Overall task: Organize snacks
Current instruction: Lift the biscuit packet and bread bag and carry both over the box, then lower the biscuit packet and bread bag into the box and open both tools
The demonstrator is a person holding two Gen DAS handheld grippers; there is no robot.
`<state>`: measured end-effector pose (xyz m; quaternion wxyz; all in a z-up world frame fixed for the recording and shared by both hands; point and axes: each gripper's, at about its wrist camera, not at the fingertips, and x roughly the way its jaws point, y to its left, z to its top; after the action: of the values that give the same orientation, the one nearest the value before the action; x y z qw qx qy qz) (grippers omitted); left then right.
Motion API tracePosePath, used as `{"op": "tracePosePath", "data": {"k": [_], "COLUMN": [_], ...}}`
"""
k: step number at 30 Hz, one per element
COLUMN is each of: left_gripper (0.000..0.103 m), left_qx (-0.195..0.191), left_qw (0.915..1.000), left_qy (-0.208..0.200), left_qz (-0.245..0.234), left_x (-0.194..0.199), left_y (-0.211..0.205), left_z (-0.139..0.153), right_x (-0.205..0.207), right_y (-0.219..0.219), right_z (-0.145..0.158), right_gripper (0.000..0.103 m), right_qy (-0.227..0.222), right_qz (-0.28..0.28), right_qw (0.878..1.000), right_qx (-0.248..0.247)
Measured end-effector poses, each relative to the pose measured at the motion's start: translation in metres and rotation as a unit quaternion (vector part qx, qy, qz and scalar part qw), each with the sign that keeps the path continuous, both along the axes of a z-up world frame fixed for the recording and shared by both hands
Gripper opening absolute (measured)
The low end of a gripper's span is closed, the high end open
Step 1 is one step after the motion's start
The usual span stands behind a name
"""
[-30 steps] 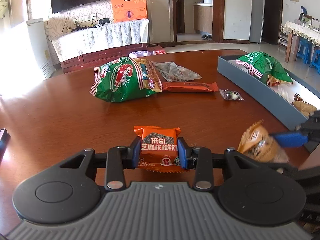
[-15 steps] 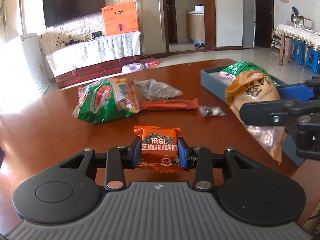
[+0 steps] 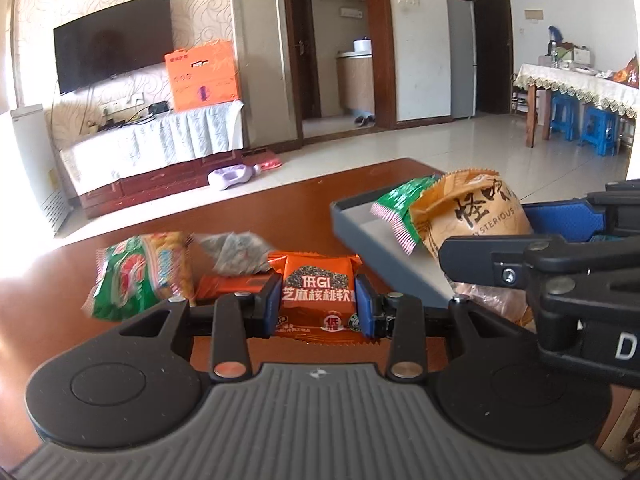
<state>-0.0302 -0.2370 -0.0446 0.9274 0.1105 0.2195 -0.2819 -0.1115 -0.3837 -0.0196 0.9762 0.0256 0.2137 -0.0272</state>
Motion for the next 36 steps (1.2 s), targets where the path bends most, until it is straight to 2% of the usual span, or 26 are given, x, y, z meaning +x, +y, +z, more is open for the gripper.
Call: {"op": "tracePosePath", "data": {"k": [8,16,30,36], "left_gripper": [0.043,0.043,0.043,0.043], "left_qx": [0.003,-0.012,-0.026,-0.037], "left_qw": [0.9998,0.9987,0.9957,0.9934], "left_qy": [0.003,-0.005,-0.017,-0.006], "left_qz": [-0.021,-0.049,-0.088,-0.109], "left_x": [0.001,0.006,0.015,0.025], "left_y": [-0.03,-0.062,-0.118,-0.136], "left_z": [0.0,0.007,0.002,-0.004], "right_x": [-0.005,-0.011,-0.017,-0.017], "right_y": [-0.022,-0.039,-0.071,-0.08], "right_z": [0.004,0.007,-0.002,-0.008], "right_gripper": [0.042,0.042,0.041,0.041], "right_qy": [-0.016,-0.034,-0.041,-0.034], "right_qz": [-0.026,-0.06,-0.113,-0.128], "right_qw": [1.0,0.998,0.993,0.991], "right_qx": [0.001,0.0,0.009,0.012]}}
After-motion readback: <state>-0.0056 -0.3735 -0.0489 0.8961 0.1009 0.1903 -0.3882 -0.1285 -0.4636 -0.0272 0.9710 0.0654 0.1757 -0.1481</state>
